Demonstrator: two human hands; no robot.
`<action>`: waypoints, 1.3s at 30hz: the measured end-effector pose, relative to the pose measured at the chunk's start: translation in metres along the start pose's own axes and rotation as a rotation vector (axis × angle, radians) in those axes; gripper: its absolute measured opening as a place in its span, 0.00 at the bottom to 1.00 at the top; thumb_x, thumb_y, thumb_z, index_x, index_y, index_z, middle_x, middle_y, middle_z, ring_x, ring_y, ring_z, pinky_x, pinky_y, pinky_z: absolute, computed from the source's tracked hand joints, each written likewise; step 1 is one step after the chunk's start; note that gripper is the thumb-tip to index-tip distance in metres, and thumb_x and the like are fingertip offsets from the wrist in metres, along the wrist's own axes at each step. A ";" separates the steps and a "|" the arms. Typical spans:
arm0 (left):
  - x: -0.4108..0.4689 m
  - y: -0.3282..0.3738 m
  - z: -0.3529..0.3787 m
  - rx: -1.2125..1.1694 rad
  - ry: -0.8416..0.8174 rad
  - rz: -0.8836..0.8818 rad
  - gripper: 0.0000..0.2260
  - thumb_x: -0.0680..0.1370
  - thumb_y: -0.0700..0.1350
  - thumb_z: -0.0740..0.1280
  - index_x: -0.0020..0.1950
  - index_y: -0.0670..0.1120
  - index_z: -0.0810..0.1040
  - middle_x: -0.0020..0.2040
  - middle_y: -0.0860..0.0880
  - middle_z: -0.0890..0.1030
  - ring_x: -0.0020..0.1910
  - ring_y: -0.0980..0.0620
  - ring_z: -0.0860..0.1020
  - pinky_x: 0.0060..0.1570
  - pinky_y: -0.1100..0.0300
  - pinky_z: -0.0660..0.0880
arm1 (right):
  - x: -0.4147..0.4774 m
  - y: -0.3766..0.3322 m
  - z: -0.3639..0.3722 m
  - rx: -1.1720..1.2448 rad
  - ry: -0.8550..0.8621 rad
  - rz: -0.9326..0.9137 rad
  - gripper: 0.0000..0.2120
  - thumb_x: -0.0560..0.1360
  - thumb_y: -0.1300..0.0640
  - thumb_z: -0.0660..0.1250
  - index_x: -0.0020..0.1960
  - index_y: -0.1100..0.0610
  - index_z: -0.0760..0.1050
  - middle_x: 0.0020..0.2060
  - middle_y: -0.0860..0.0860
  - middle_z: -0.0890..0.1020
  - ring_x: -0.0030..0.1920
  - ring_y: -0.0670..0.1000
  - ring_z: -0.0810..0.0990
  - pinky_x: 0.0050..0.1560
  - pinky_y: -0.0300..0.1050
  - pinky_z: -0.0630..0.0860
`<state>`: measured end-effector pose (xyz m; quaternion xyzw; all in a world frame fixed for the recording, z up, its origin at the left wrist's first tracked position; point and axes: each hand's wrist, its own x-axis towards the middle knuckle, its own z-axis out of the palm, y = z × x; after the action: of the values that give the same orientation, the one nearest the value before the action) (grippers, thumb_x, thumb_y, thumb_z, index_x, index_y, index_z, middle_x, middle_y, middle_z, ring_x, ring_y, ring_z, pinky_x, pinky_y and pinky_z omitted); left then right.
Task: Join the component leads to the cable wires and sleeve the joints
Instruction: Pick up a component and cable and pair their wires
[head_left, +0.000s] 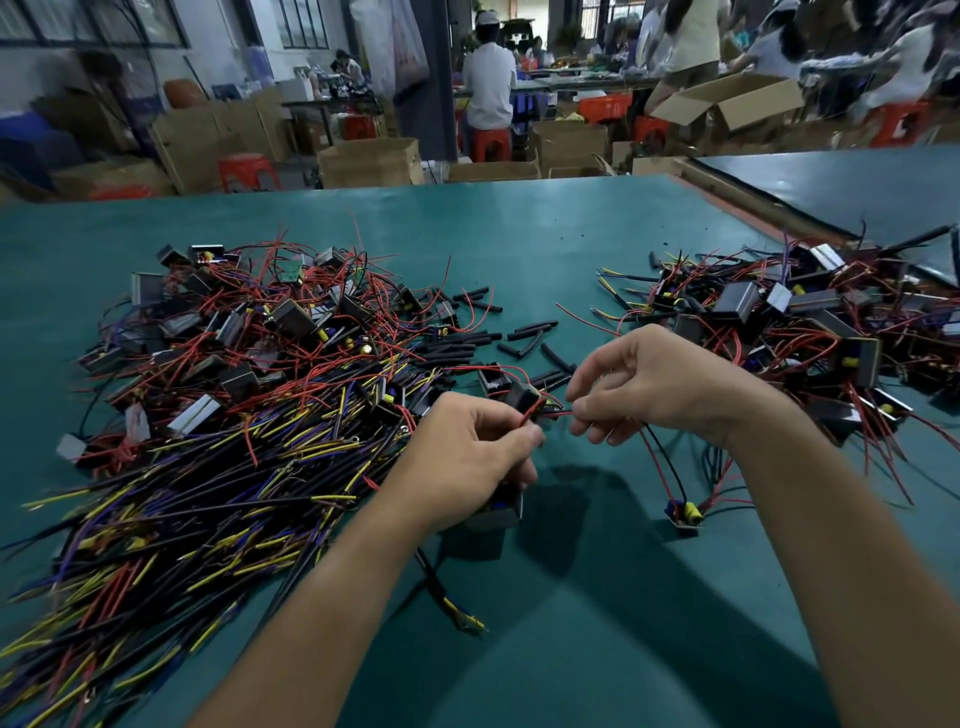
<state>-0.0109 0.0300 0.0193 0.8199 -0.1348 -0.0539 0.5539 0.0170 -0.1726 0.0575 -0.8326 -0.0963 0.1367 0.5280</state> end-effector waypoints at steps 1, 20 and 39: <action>0.000 0.002 0.000 -0.028 0.011 0.016 0.10 0.79 0.39 0.66 0.39 0.40 0.81 0.29 0.49 0.82 0.26 0.54 0.76 0.33 0.60 0.74 | 0.001 -0.001 0.005 -0.013 -0.007 0.012 0.02 0.75 0.67 0.70 0.45 0.63 0.78 0.34 0.57 0.86 0.30 0.49 0.83 0.30 0.39 0.79; 0.004 0.007 -0.016 -0.102 0.291 -0.004 0.11 0.78 0.40 0.67 0.38 0.41 0.83 0.23 0.48 0.77 0.23 0.56 0.71 0.30 0.67 0.70 | -0.007 -0.006 0.004 -0.459 -0.304 -0.058 0.06 0.70 0.62 0.75 0.37 0.52 0.83 0.28 0.47 0.82 0.27 0.45 0.75 0.28 0.38 0.72; 0.001 0.012 -0.013 -0.137 0.226 0.027 0.07 0.80 0.36 0.63 0.42 0.38 0.77 0.26 0.49 0.79 0.21 0.56 0.72 0.26 0.67 0.69 | -0.007 0.000 0.004 -0.524 -0.543 0.044 0.02 0.73 0.56 0.74 0.44 0.54 0.84 0.34 0.47 0.85 0.33 0.44 0.80 0.39 0.40 0.77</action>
<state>-0.0083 0.0374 0.0355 0.7791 -0.0785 0.0375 0.6208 0.0089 -0.1717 0.0572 -0.8749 -0.2466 0.3343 0.2491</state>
